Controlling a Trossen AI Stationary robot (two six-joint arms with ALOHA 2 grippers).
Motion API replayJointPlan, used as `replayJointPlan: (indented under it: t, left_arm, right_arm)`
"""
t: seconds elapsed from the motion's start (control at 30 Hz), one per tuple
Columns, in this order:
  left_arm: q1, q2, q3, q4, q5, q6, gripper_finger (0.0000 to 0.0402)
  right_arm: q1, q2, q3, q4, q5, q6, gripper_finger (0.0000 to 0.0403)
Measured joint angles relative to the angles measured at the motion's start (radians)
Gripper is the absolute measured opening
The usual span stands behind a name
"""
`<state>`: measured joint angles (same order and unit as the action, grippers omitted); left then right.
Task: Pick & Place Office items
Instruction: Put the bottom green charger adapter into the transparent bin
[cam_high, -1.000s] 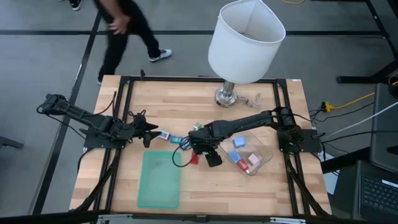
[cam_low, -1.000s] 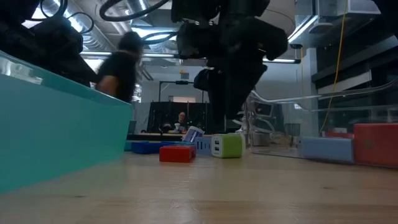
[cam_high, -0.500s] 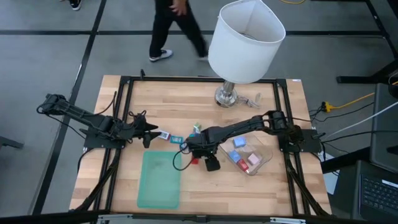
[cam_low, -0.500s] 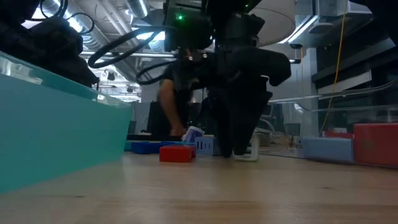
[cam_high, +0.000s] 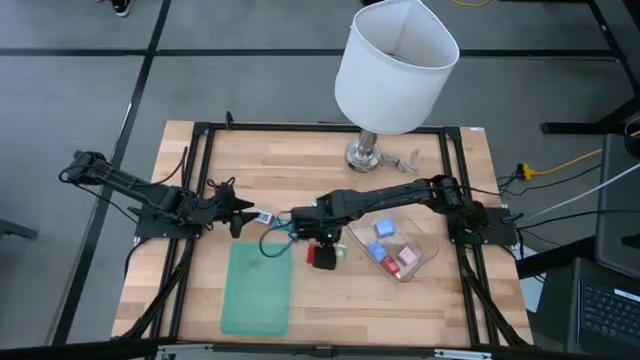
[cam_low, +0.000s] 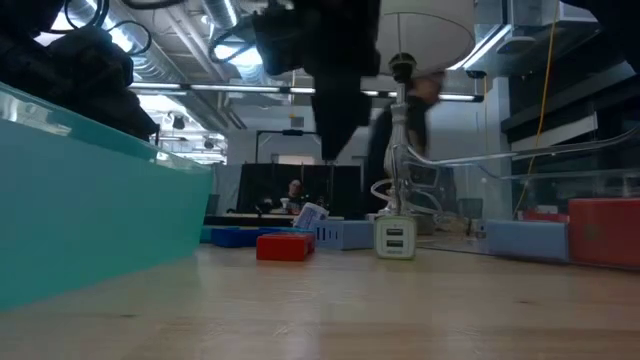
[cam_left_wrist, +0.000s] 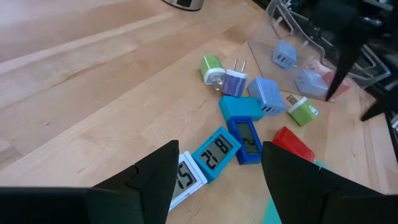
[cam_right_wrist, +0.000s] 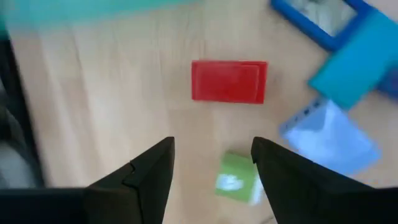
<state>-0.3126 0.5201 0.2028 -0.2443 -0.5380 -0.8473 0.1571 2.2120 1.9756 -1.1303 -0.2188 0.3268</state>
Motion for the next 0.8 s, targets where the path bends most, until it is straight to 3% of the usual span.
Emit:
replayJointPlan:
  t: [0.27, 0.43, 0.6, 0.8]
  left_arm:
    - [0.0, 0.0, 0.0, 0.0, -0.012, 0.002, 0.0223]
    - [0.0, 0.0, 0.0, 0.001, 0.083, 0.004, 0.0223]
    - [0.0, 0.0, 0.0, 0.0, 0.236, 0.074, 0.0223]
    - [0.0, 0.0, 0.0, 0.0, 0.29, 0.126, 0.0223]
  right_arm:
    - [0.099, -0.002, 0.074, 0.001, 0.18, 0.968, 0.0226]
    - [0.155, -0.001, 0.032, 0.012, 0.256, 1.455, 0.0226]
    - [0.166, 0.0, -0.016, 0.012, 0.258, 1.58, 0.0226]
    - [0.159, 0.0, -0.079, 0.013, 0.234, 1.567, 0.023]
